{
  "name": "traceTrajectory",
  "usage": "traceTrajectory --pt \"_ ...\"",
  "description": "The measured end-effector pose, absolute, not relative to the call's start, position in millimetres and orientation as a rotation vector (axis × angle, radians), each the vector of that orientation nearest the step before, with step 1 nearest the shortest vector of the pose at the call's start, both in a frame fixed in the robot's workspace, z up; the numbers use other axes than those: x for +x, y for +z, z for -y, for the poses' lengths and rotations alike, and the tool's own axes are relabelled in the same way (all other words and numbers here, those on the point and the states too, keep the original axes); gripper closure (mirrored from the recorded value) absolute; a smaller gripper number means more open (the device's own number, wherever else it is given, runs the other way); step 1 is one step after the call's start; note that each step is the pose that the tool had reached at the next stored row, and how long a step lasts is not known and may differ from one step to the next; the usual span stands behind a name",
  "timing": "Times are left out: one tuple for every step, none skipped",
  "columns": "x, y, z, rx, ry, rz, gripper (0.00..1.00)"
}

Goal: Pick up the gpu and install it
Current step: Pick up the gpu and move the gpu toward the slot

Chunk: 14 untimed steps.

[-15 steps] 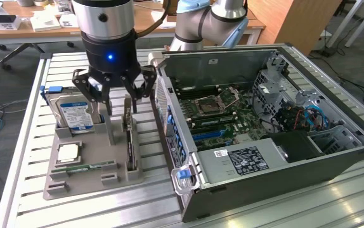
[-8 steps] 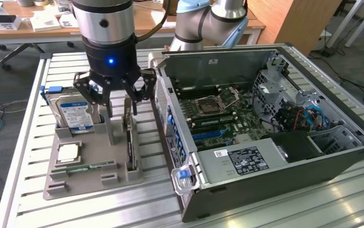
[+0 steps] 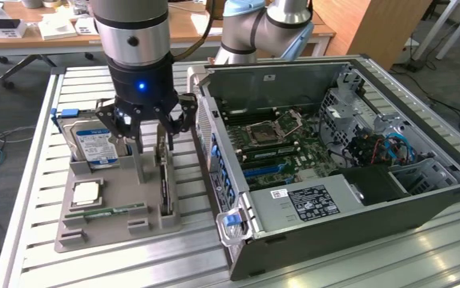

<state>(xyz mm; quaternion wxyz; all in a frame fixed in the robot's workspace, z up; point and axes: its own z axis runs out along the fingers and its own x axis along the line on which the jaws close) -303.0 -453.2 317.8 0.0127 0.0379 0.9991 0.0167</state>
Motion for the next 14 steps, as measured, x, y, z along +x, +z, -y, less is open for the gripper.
traceTrajectory --pt "-303.0 316.0 453.2 0.118 0.052 -3.113 0.45" --pt "-303.0 314.4 453.2 0.118 0.052 -3.114 0.45" --pt "-303.0 312.7 453.2 0.118 0.052 -3.114 0.45" --pt "-303.0 311.2 453.2 0.118 0.052 -3.113 0.45" --pt "-303.0 309.7 453.2 0.118 0.052 -3.113 0.45" --pt "-303.1 308.4 453.2 0.118 0.052 -3.114 0.45" --pt "-303.0 307.2 453.2 0.118 0.052 -3.114 0.45" --pt "-303.0 306.6 453.2 0.118 0.052 -3.114 0.45" --pt "-303.0 306.5 453.3 0.118 0.051 -3.114 0.45" --pt "-303.1 306.5 453.3 0.118 0.051 -3.114 0.45" --pt "-303.1 306.3 453.2 0.118 0.052 -3.114 0.45" --pt "-303.0 306.3 453.2 0.118 0.052 -3.114 0.45" --pt "-303.0 306.3 453.2 0.118 0.052 -3.114 0.45" --pt "-303.1 306.3 453.2 0.118 0.052 -3.114 0.45"
